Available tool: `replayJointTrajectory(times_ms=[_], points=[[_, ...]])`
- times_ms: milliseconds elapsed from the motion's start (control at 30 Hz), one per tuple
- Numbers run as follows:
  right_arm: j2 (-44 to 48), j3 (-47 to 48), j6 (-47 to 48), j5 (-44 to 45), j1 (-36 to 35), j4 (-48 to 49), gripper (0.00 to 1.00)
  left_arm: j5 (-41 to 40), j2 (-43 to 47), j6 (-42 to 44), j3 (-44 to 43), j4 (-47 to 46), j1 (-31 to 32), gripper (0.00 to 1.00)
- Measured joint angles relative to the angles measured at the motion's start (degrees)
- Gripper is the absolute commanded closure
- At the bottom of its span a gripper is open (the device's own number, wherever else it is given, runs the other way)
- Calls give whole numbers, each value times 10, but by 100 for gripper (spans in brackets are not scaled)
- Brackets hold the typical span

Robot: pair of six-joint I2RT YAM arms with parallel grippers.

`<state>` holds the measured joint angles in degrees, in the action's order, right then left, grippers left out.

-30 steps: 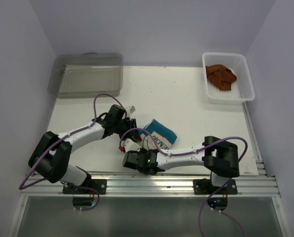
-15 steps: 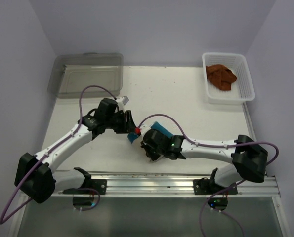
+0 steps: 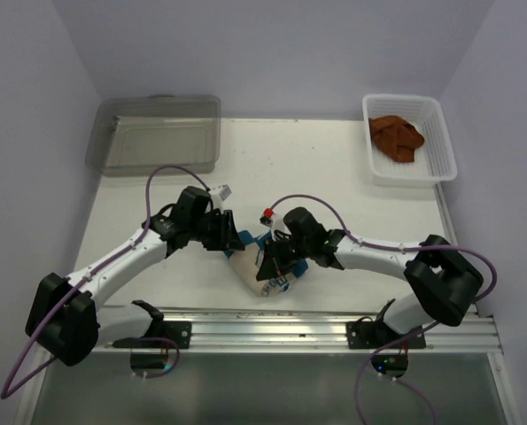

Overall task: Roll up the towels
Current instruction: Roll the towel

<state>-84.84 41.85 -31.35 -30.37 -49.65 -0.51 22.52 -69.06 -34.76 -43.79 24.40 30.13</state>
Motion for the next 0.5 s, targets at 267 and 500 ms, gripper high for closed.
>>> replayJointTrajectory(times_ms=[267,500], points=[[-49,-40,-68,-129,57,109,100,9,20,1,25,-9,0,63],[-91,-73,-126,-203,90,213,100,28,4,-2,34,-47,10,64]])
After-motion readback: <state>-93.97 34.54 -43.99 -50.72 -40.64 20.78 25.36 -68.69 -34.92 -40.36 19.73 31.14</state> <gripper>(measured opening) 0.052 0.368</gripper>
